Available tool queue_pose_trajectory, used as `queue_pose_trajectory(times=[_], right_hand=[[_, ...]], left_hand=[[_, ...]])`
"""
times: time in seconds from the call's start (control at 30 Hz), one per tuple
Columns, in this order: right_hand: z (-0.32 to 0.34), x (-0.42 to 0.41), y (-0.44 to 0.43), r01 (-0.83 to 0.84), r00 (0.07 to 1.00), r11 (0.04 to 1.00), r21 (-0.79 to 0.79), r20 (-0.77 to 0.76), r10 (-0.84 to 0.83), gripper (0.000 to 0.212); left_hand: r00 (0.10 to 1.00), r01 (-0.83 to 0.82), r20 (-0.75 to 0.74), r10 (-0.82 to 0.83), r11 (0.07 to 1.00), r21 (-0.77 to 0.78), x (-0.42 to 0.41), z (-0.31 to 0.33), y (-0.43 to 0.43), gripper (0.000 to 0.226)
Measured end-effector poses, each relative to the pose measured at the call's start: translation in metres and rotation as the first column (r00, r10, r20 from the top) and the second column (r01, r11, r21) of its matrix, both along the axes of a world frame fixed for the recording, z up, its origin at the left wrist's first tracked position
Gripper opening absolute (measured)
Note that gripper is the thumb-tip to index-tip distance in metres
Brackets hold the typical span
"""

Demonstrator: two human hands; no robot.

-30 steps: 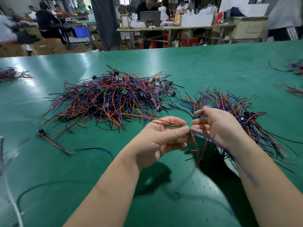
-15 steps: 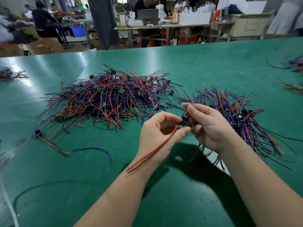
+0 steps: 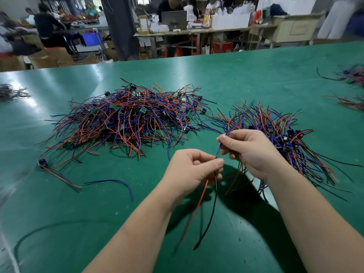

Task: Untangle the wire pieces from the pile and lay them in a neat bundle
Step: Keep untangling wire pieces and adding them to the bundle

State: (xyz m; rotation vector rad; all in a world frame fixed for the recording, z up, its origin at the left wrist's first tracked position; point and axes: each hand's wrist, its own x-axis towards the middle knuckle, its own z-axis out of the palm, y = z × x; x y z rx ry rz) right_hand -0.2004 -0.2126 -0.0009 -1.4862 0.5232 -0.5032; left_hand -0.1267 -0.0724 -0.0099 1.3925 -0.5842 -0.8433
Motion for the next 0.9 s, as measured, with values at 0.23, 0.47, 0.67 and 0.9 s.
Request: queue_pose_trajectory(times=[0.23,0.47,0.67,0.9], right_hand=[[0.008,-0.010,-0.021,0.269,0.961,0.947,0.174,0.023,-0.277,0.017],[0.008,-0.012,-0.030,0.416,0.889,0.853,0.314,0.056,-0.454,0.020],[0.004,-0.005,-0.028,0.349,0.920,0.888,0.298,0.069,-0.385,0.031],[-0.004,0.004,0.016,-0.066,0.995,0.958,-0.279,-0.087,0.043,0.009]], left_hand=[[0.975,0.169,0.106,-0.198,0.958,0.231,-0.002,-0.004,0.005,0.013],[0.937,0.238,0.168,-0.306,0.912,0.334,-0.003,-0.003,0.006,0.016],[0.992,0.117,0.027,-0.123,0.979,0.164,0.003,0.001,0.005,0.014],[0.960,-0.258,0.113,0.254,0.966,0.016,0.015,-0.006,0.001,0.013]])
